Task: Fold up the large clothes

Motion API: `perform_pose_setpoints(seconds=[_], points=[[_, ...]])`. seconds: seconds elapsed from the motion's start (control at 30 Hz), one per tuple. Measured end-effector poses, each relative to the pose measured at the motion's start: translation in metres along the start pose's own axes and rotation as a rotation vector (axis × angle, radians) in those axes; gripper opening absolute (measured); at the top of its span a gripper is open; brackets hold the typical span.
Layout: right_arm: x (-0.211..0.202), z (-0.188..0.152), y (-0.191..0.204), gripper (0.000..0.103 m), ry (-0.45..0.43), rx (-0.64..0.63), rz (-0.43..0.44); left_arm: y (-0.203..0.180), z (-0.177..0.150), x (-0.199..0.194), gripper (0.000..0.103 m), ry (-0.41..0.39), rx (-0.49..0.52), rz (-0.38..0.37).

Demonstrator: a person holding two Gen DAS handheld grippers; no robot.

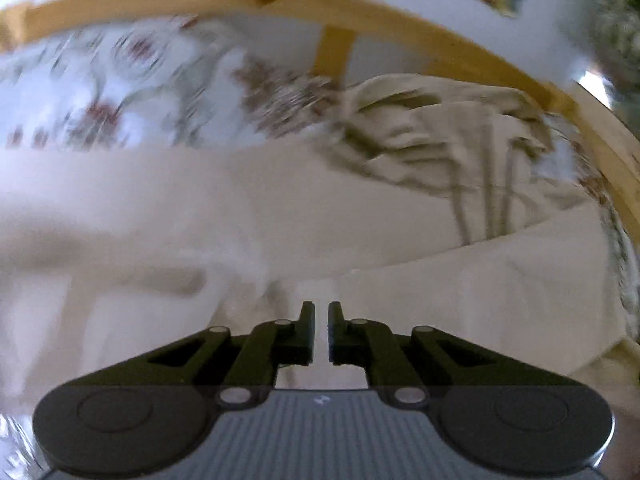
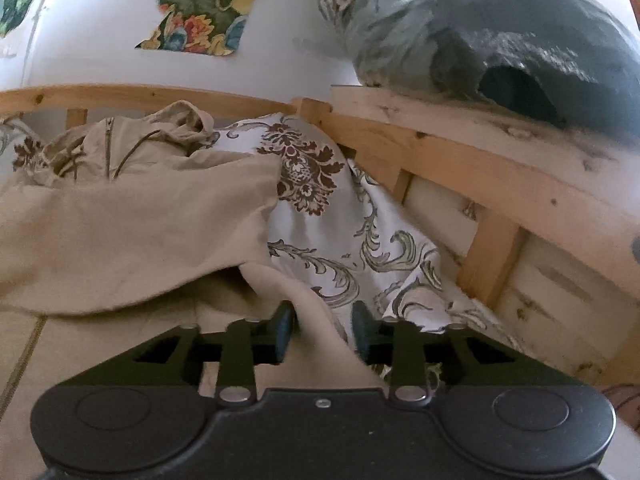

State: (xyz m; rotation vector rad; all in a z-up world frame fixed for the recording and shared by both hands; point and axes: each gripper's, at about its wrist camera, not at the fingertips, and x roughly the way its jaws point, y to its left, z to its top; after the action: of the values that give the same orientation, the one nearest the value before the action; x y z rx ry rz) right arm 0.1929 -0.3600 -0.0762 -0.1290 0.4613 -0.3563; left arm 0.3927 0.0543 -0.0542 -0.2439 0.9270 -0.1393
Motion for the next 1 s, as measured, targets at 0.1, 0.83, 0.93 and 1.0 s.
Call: perform_pose_setpoints(seconds=[0.1, 0.83, 0.93, 1.0], points=[[-0.004, 0.002, -0.005, 0.075, -0.018, 0.055, 0.033, 0.022, -0.011, 0.003, 0.019, 0.003, -0.095, -0.072], [0.169, 0.076, -0.013, 0.022, 0.267, 0.457, 0.403, 0.001, -0.052, 0.023, 0.040, -0.036, 0.041, -0.186], [0.159, 0.070, -0.019, 0.004, 0.198, 0.415, 0.369, -0.012, -0.050, 0.025, 0.040, -0.051, 0.086, -0.172], [0.146, 0.078, -0.022, 0.003, 0.111, 0.347, 0.312, -0.024, -0.051, 0.029, 0.040, -0.057, 0.127, -0.145]])
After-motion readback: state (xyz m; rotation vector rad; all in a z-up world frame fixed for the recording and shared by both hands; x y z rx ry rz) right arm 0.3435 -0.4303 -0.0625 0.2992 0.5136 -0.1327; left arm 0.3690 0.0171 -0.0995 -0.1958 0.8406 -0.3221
